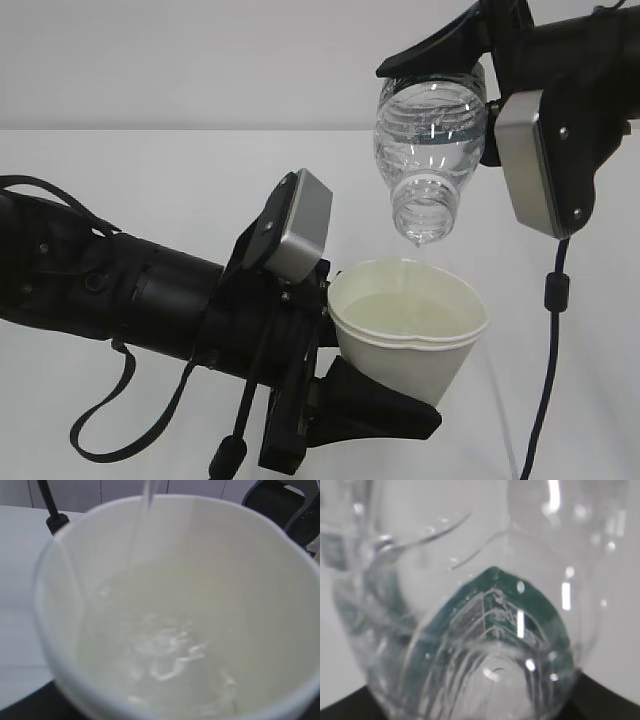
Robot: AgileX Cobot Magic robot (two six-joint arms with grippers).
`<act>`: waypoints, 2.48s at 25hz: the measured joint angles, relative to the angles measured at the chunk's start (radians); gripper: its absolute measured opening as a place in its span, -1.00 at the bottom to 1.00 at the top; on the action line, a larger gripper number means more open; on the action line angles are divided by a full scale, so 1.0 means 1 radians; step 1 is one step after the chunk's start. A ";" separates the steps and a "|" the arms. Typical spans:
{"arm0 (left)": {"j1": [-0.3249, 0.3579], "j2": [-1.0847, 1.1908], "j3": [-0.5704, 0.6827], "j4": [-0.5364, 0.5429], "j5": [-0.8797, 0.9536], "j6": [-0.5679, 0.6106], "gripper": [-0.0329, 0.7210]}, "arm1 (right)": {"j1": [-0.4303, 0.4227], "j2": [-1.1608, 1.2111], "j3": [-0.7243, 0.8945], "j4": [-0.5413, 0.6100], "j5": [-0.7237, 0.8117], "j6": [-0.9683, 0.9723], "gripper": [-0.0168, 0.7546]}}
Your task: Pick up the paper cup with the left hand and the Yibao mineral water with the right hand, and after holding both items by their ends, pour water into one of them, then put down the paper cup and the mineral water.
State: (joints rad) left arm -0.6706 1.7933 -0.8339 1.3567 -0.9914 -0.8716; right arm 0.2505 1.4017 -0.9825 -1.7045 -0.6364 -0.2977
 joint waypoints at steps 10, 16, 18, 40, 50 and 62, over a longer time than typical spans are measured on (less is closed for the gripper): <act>0.000 0.000 0.000 0.000 0.000 0.000 0.24 | 0.000 0.000 0.000 0.000 0.000 -0.006 0.12; 0.000 0.000 0.000 0.000 0.000 0.000 0.24 | 0.000 0.000 0.000 0.000 0.000 -0.015 0.12; 0.000 0.000 0.000 0.000 0.000 0.000 0.24 | 0.000 0.000 0.000 0.000 0.000 -0.018 0.12; 0.000 0.000 0.000 -0.002 0.000 0.000 0.24 | 0.000 0.000 0.000 0.000 0.000 -0.024 0.12; 0.000 0.000 0.000 -0.002 0.000 0.000 0.24 | 0.000 0.000 0.000 0.000 0.000 -0.014 0.12; 0.000 0.000 0.000 -0.002 0.001 0.000 0.24 | 0.000 0.000 0.000 0.000 -0.028 0.093 0.12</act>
State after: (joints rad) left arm -0.6706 1.7933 -0.8339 1.3546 -0.9901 -0.8716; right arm 0.2505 1.4013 -0.9825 -1.7045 -0.6641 -0.2052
